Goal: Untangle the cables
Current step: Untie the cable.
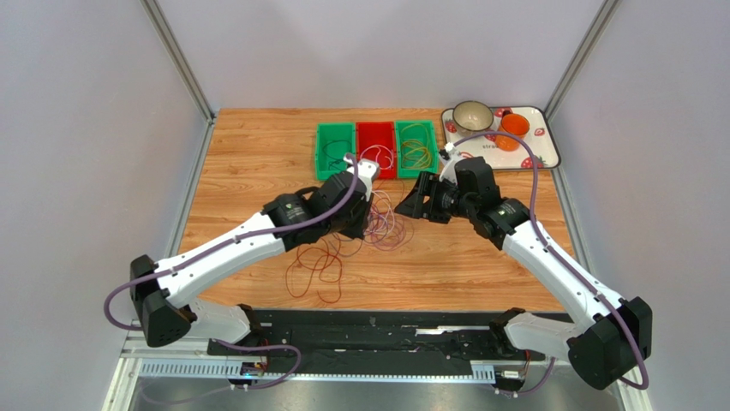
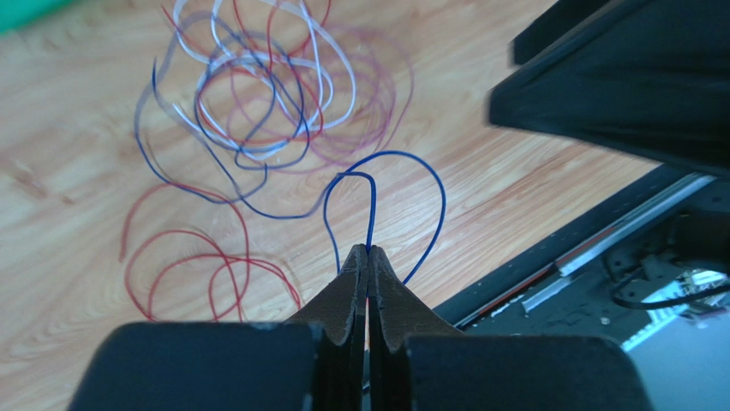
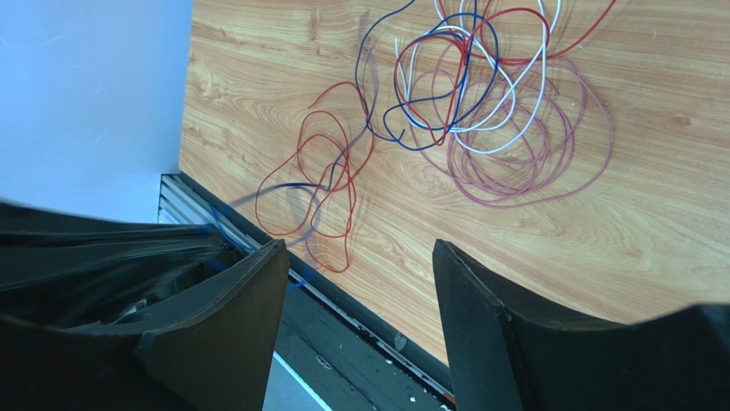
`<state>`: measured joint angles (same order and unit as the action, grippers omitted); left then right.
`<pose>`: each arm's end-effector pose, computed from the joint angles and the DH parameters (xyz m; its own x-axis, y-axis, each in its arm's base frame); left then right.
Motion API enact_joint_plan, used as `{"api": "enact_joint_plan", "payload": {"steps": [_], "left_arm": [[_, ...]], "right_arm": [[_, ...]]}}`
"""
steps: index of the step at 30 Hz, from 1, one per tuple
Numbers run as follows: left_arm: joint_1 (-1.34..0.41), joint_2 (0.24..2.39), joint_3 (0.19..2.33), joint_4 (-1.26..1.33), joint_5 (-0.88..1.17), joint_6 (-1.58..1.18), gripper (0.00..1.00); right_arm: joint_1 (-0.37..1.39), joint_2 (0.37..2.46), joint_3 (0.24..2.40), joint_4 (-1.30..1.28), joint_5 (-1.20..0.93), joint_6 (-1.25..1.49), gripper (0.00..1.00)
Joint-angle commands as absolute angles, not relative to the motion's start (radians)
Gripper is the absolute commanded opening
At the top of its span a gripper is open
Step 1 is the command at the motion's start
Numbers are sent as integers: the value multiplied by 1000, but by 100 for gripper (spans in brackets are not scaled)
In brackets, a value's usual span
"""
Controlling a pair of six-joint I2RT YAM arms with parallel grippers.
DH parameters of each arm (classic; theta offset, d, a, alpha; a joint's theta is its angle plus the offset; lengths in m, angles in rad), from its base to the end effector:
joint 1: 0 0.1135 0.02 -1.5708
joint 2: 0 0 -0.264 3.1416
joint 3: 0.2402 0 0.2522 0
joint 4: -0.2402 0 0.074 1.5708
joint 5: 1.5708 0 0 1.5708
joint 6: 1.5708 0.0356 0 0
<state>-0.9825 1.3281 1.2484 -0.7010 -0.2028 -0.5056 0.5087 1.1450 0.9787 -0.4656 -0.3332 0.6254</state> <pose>0.1629 -0.2313 0.3334 -0.6979 0.1913 -0.6902 0.4543 0.8633 -0.2201 0.2121 0.1316 0.3090 -0.8226 0.1747 -0.5411 -0.2580 0.7333 0.6290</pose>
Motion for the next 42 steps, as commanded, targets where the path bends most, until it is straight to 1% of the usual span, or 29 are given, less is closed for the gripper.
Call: {"api": "enact_joint_plan", "payload": {"steps": [1,6,9,13,15,22,27,31,36,42], "left_arm": [[-986,1255,1449,-816,-241,-427,0],[-986,1244,1730,-916,-233,-347,0],[-986,1241,1834,-914,-259,-290,0],[-985,1255,1890,-908,-346,-238,0],[-980,1266,1891,-894,-390,-226,0],[-870,1290,1867,-818,-388,-262,0],[-781,1315,1784,-680,-394,-279,0],[-640,1364,1750,-579,-266,-357,0],[-514,1423,1704,-453,-178,-466,0],[-408,1520,1671,-258,-8,-617,0]], "right_arm": [[517,1149,976,-407,-342,634,66],[523,1158,960,-370,-354,644,66],[532,1175,960,-353,-354,652,66],[537,1177,956,-362,-341,649,66],[535,1170,953,-373,-324,641,66],[537,1143,924,-397,-304,630,65],[537,1137,905,-403,-291,634,65],[537,1137,890,-406,-291,638,64],[537,1126,876,-410,-293,638,64],[537,1109,877,-431,-301,635,64]]}}
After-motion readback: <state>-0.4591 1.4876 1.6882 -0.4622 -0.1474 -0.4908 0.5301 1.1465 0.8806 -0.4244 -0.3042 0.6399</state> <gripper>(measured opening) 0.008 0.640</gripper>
